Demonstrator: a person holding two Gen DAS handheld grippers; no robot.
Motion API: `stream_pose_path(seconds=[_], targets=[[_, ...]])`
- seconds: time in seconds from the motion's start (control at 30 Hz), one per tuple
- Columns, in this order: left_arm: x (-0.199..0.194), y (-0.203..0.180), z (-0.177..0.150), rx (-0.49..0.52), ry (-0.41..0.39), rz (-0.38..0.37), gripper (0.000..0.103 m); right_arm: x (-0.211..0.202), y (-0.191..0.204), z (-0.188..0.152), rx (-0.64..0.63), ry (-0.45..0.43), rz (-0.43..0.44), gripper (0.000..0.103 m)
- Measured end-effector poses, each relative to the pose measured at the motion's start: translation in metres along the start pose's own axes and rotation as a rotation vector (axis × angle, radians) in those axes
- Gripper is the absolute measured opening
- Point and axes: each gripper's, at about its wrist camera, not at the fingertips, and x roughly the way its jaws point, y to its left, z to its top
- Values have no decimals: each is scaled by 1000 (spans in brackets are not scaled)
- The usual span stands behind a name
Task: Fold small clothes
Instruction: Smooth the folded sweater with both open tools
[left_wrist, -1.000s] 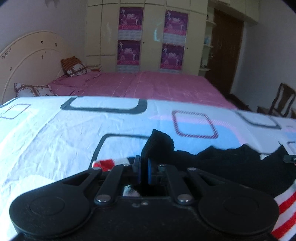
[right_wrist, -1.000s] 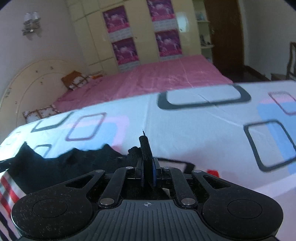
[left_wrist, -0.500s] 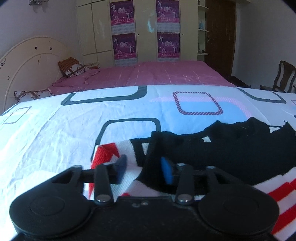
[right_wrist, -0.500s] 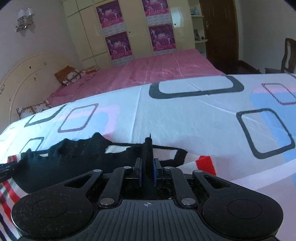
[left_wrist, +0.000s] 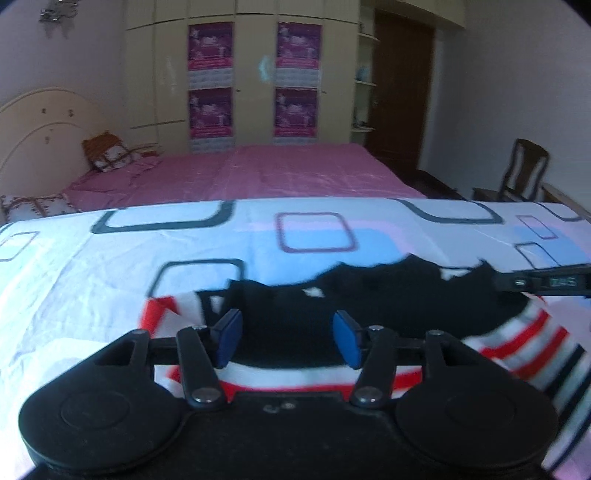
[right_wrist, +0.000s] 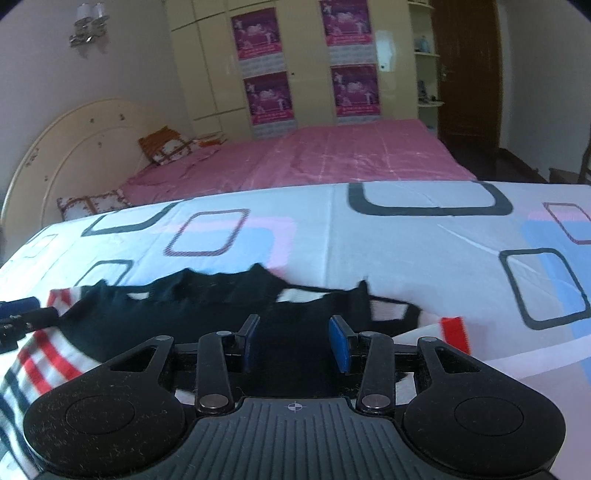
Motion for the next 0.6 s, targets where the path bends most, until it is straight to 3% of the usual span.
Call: stream_pose_path(seconds=[0.27, 0.43, 0.6], targets=[[3, -20, -30, 12, 64, -19, 54, -1, 43, -30, -80, 49, 61, 41], [6, -9, -49, 9, 112, 53, 57, 4, 58, -54, -140, 76, 58, 41], [-7, 13, -57, -10, 107, 91, 57, -3, 43, -63, -147, 62, 14, 41]])
